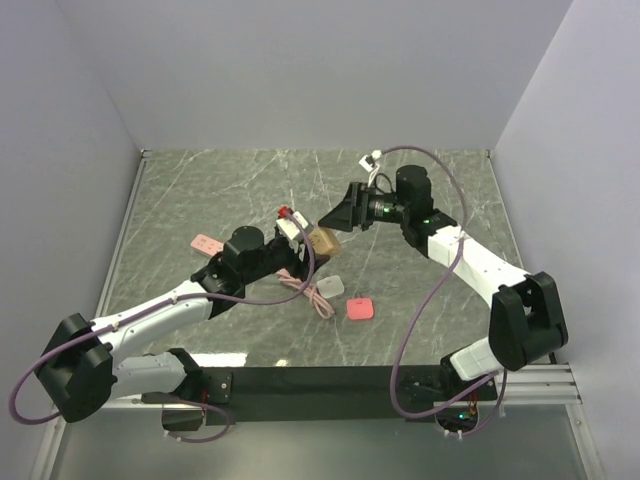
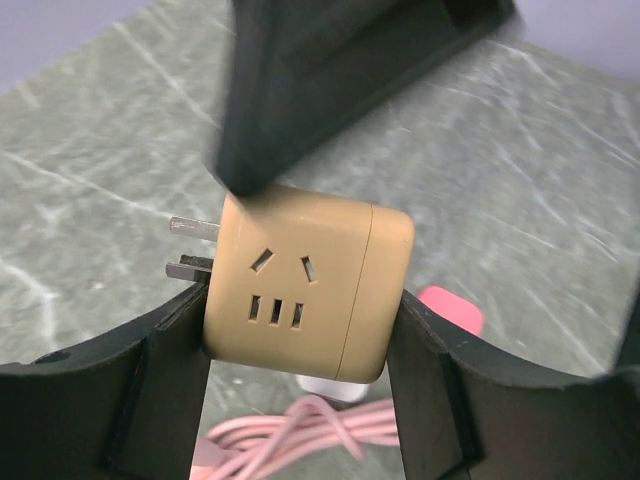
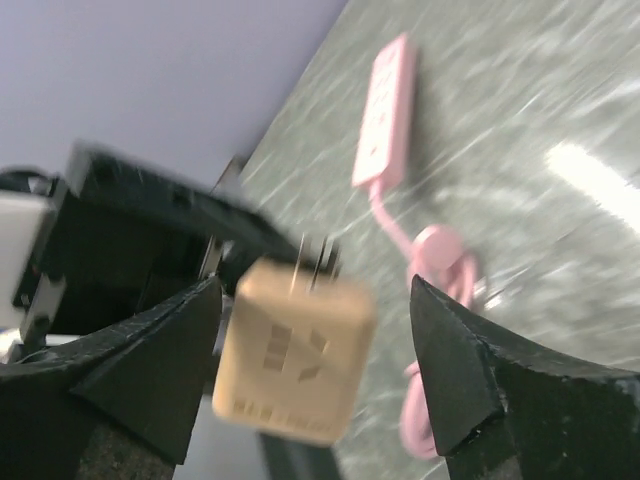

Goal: Insert the plug

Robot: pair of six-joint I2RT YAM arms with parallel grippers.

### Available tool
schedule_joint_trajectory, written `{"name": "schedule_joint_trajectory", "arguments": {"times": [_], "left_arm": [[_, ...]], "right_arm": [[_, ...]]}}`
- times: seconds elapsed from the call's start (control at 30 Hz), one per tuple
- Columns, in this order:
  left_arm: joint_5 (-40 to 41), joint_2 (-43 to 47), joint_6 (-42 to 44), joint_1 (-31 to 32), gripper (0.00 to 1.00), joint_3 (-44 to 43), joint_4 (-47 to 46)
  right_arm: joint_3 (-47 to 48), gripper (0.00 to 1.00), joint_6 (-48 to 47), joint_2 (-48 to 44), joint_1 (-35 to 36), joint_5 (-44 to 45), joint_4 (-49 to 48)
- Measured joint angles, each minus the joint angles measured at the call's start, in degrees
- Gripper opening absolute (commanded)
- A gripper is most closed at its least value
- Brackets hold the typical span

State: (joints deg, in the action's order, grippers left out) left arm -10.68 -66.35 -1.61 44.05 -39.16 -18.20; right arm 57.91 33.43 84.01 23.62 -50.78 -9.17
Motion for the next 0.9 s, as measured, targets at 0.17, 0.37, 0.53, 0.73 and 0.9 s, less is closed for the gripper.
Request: {"name": "schedule_joint_trajectory", "arguments": {"times": [0.17,0.37,0.53,0.73,0.9], "left_arm": [[-3.80,-0.02,-1.27,0.31,0.01,0.00,0.59],[-3.65,-1.49,-4.79,-0.83,0.01,-1.33,2.45],[-4.24,-3.85,-12.52,-5.70,0.01,-4.31,4.17],[-8.83,-4.55,-24.83,-11.28,0.01,-6.67,3.58],[-12.52,-4.44,-30.73,-12.26,0.01,-6.67,3.02]], "right_arm": [[0.70,0.97,-2.43,-2.62,-2.75,4.28,-1.88],[-2.19,0.97,-6.71,-10.93,-4.31,11.47,-3.06],[-10.88,0.97,-15.28,-24.63,-1.51,17.68,-4.31],[-18.08,0.98,-26.60,-31.98,10.86,26.95,-4.02],[-18.84,0.98,-33.75,-30.69,16.02,32.72,-3.67]]}}
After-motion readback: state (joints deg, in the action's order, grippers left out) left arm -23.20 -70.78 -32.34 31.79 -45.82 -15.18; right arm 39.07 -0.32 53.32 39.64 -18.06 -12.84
